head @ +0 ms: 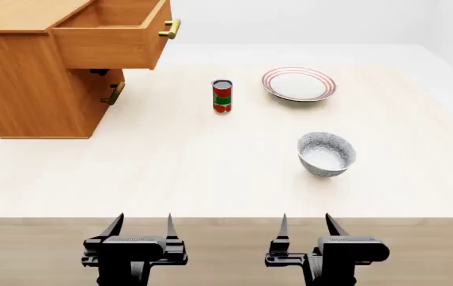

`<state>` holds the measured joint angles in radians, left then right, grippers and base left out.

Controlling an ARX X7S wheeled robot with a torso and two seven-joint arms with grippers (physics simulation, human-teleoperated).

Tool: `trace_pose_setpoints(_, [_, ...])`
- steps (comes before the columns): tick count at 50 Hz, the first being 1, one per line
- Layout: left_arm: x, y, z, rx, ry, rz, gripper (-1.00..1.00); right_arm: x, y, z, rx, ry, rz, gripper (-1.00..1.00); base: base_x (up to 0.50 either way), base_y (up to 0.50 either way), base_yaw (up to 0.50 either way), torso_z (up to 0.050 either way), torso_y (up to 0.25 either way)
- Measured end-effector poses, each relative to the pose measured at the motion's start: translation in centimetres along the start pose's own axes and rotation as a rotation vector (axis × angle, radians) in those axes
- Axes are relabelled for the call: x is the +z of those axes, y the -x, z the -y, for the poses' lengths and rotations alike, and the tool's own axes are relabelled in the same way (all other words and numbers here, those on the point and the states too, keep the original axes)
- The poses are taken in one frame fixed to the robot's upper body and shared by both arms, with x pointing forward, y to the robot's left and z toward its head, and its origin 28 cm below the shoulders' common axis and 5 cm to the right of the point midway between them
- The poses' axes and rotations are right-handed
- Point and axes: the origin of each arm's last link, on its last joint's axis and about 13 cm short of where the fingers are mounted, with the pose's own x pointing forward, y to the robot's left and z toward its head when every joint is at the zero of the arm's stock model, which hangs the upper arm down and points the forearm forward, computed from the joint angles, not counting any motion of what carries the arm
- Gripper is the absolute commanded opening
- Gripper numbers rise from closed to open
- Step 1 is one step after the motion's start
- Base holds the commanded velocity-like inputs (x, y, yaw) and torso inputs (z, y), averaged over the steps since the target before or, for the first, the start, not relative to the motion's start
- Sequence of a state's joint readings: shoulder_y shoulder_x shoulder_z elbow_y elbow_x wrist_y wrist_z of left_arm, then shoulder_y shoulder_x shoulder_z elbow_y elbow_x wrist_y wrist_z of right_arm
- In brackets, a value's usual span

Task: Put the bowl in the top drawer of the cabinet.

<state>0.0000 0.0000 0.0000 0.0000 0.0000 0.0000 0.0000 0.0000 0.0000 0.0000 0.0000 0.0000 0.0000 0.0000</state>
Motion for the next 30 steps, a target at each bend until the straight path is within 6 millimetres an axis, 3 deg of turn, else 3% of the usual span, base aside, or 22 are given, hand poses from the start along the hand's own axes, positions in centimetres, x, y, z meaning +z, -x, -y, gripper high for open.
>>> trace_pose_setpoints(13, [-0.02, -0.04, 0.12, -0.010, 0.004, -0.007, 1.00, -0.03, -0.32, -0.09, 0.004, 0.001, -0.010, 1.00, 0.00, 0.11, 0.00, 0.000, 0.000])
trace_pose_setpoints(30, [-0.04, -0.08, 0.18, -0.018, 0.007, -0.016, 1.00, -0.20, -0.46, -0.13, 0.010, -0.009, -0.022, 1.00, 0.00, 0.39, 0.00, 0.000, 0.000])
